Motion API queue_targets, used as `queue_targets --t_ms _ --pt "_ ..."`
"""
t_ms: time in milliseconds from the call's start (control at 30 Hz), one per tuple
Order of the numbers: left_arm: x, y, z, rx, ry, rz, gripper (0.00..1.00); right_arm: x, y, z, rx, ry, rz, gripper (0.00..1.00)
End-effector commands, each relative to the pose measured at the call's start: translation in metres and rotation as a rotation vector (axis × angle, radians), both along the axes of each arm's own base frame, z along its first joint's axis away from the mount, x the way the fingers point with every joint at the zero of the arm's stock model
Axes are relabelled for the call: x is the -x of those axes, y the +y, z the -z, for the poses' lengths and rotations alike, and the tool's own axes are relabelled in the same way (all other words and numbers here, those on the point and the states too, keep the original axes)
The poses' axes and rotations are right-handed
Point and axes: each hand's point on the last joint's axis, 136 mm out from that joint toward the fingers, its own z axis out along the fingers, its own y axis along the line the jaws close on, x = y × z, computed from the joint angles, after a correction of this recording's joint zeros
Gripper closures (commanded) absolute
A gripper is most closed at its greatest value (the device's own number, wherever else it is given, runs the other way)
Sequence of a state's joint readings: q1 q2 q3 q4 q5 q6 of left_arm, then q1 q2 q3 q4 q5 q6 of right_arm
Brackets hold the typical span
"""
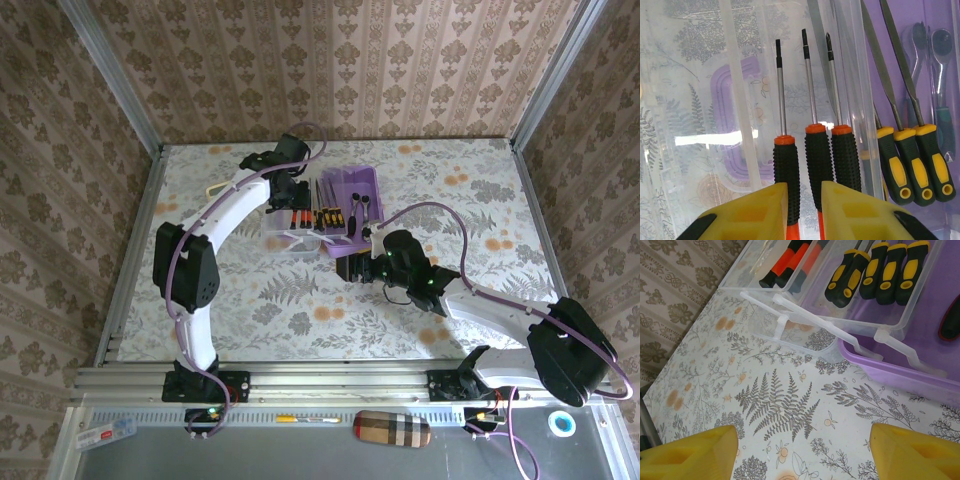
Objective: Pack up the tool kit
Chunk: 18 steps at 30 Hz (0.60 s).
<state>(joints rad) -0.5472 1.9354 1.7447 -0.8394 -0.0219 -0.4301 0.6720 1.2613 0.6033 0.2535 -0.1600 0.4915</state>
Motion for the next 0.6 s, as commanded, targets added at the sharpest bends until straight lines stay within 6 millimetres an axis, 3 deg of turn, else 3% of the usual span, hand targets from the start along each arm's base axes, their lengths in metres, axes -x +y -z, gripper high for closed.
queue_targets --t_ms 0,167,333,567 --pt "0.001 0.004 -0.024 0.02 -0.023 -0.001 0.74 -0.004 -0.003 0.001 0.027 -0.016 0.014 0.28" --pt "0.006 0.012 -0.06 0.043 -0.11 -0.003 0.73 -0.004 -0.004 0.001 0.032 -0.019 0.016 0.28" --pt "0.018 0.052 -0.094 0.046 -0.24 -0.08 0.69 -0.005 -0.007 0.0 0.041 -0.028 0.028 0.28" --pt "0.044 0.126 -0.101 0.122 -0.39 -0.272 0.38 -0.01 -0.016 0.003 0.066 -0.041 0.079 0.28"
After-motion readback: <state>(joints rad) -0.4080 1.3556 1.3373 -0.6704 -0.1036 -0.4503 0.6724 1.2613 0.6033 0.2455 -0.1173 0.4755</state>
